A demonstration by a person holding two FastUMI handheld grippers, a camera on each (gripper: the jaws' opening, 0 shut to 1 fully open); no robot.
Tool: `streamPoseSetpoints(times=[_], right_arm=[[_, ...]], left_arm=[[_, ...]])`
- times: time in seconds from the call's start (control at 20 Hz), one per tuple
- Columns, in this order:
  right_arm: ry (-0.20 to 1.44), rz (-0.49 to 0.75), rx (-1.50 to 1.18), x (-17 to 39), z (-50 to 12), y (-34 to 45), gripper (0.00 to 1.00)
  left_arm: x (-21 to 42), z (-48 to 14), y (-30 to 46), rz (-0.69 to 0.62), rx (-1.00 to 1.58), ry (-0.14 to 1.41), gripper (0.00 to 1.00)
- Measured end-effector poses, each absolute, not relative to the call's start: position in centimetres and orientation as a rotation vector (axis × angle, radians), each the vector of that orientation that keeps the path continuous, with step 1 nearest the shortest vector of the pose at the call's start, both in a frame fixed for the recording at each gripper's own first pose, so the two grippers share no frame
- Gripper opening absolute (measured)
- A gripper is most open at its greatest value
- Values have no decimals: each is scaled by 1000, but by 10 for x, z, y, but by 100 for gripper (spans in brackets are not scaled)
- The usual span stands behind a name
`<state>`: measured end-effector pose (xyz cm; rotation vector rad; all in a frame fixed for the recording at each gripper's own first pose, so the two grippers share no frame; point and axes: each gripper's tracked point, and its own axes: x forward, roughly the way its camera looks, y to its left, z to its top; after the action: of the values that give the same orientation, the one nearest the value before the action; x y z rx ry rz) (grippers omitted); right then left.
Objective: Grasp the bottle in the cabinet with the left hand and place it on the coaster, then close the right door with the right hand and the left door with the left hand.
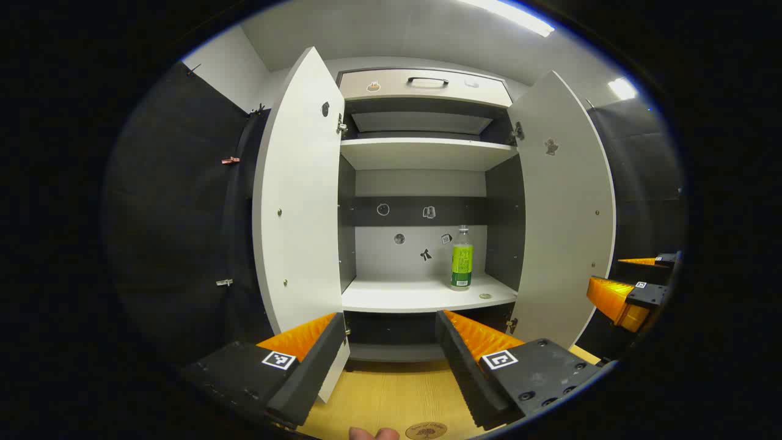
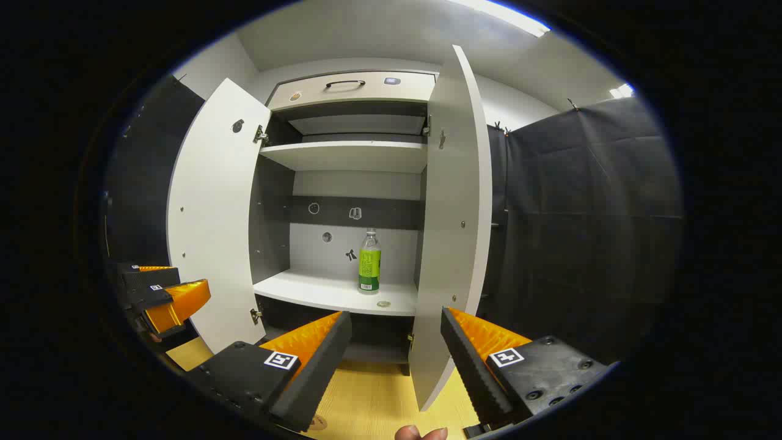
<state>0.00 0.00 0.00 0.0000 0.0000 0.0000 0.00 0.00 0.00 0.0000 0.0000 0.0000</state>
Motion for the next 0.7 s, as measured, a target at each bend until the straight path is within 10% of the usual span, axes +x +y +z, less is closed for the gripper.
streamPoseSetpoints(times=[0.7], right_arm=[[2, -6, 12, 1, -1, -4, 98]], left_arm=[[2, 7, -8, -22, 1, -6, 95]])
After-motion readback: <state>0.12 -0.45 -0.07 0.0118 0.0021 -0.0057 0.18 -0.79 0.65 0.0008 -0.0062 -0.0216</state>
